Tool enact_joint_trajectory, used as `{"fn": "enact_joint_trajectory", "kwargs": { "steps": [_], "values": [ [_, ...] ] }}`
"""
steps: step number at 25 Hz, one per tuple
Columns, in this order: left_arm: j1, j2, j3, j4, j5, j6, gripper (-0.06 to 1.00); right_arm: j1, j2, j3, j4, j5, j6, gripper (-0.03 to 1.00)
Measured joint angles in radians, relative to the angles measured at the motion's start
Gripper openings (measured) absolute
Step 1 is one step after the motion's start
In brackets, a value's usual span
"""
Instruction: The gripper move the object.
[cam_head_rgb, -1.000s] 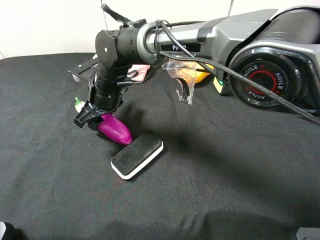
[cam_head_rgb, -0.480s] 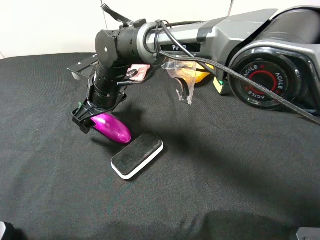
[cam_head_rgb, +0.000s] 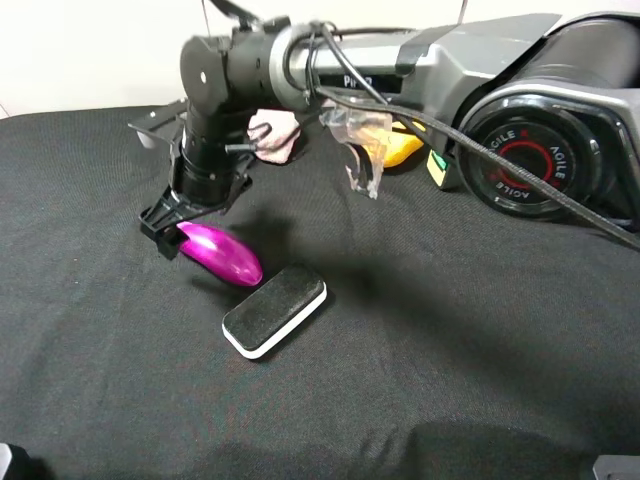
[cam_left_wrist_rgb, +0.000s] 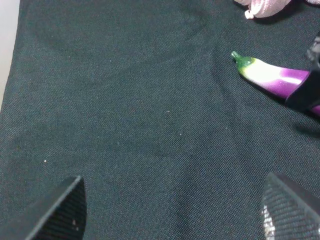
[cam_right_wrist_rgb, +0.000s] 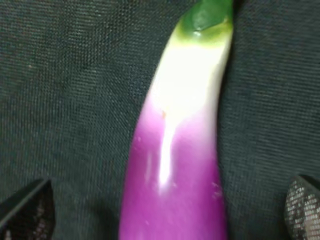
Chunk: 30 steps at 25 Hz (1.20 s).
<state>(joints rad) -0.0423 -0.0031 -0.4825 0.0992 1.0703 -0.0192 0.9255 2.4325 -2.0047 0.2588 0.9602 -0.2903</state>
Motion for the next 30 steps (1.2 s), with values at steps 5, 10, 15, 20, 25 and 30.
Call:
{"fn": "enact_joint_trajectory", "kwargs": {
  "steps": [5, 10, 15, 20, 25, 30],
  "values": [
    [0.000, 0.000, 0.000, 0.000, 0.000, 0.000, 0.71, 0.000, 0.000, -0.176, -0.107, 0.214, 0.061, 0.69],
    [0.000, 0.000, 0.000, 0.000, 0.000, 0.000, 0.71, -0.001, -0.051, -0.242, -0.194, 0.253, 0.101, 0.69],
    [0.000, 0.000, 0.000, 0.000, 0.000, 0.000, 0.71, -0.032, -0.119, -0.243, -0.231, 0.258, 0.116, 0.69],
    [0.000, 0.000, 0.000, 0.000, 0.000, 0.000, 0.71, -0.060, -0.166, -0.243, -0.272, 0.259, 0.126, 0.69],
    [0.000, 0.000, 0.000, 0.000, 0.000, 0.000, 0.71, -0.124, -0.206, -0.229, -0.291, 0.258, 0.142, 0.69],
    [0.000, 0.000, 0.000, 0.000, 0.000, 0.000, 0.71, -0.230, -0.277, -0.090, -0.297, 0.258, 0.144, 0.69]
  ]
}}
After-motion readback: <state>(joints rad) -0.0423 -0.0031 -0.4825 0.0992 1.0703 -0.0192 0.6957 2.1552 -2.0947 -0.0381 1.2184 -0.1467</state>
